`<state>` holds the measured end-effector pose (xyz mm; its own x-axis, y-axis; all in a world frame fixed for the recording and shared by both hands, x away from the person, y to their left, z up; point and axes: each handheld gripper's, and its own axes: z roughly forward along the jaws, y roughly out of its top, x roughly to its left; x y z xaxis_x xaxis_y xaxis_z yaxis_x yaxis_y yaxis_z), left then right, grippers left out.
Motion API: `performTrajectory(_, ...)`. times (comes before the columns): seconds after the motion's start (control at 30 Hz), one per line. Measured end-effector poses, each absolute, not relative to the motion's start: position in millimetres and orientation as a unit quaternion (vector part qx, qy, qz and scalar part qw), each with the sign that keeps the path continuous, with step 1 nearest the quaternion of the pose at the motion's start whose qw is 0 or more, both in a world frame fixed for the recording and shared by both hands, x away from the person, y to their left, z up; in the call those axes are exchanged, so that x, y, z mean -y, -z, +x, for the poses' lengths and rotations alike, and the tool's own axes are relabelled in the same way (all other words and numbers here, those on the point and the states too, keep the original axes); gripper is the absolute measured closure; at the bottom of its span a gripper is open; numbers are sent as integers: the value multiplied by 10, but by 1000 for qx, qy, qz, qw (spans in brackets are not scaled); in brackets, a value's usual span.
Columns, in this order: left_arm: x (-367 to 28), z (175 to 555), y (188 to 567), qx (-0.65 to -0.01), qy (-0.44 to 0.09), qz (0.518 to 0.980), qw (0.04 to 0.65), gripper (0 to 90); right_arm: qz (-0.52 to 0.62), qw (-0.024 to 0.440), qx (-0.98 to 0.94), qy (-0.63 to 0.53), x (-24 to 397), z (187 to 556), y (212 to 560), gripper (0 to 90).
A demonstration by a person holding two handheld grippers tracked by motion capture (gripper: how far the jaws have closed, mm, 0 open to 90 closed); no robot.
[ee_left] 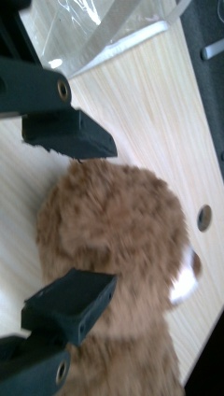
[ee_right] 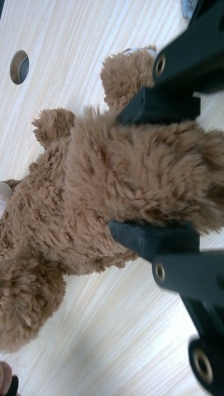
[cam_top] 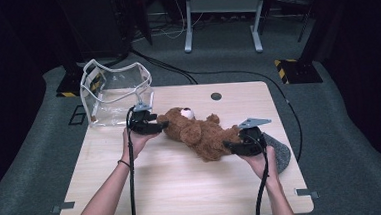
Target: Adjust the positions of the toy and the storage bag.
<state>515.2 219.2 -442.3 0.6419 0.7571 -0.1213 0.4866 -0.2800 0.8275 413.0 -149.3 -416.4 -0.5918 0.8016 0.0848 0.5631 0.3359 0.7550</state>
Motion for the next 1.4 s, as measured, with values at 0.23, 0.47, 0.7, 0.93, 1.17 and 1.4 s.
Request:
performTrajectory(0.23, -2114, 4953, 4259, -374, -158, 788, 463, 206, 433, 152, -780, -424, 1612, 4160, 4076, 222)
performTrajectory(0.47, -2030, 4886, 4195, -374, -164, 785, 467, 182, 493, 178, -742, -419, 1922, 4380, 4057, 194)
performTrajectory(0.7, -2076, 5033, 4327, -403, -156, 782, 450, 198, 536, 140, -746, -369, 2024, 4813, 4413, 184)
performTrajectory(0.93, -2237, 5202, 4453, -414, -121, 772, 466, 300, 555, 91, -754, -339, 1942, 5026, 4641, 193)
performTrajectory(1.17, -2174, 5258, 4533, -405, -121, 782, 458, 615, 550, 77, -765, -326, 1879, 5071, 4758, 406)
performTrajectory(1.4, -2115, 5253, 4534, -395, -130, 799, 435, 803, 541, 77, -772, -325, 1844, 5046, 4774, 635)
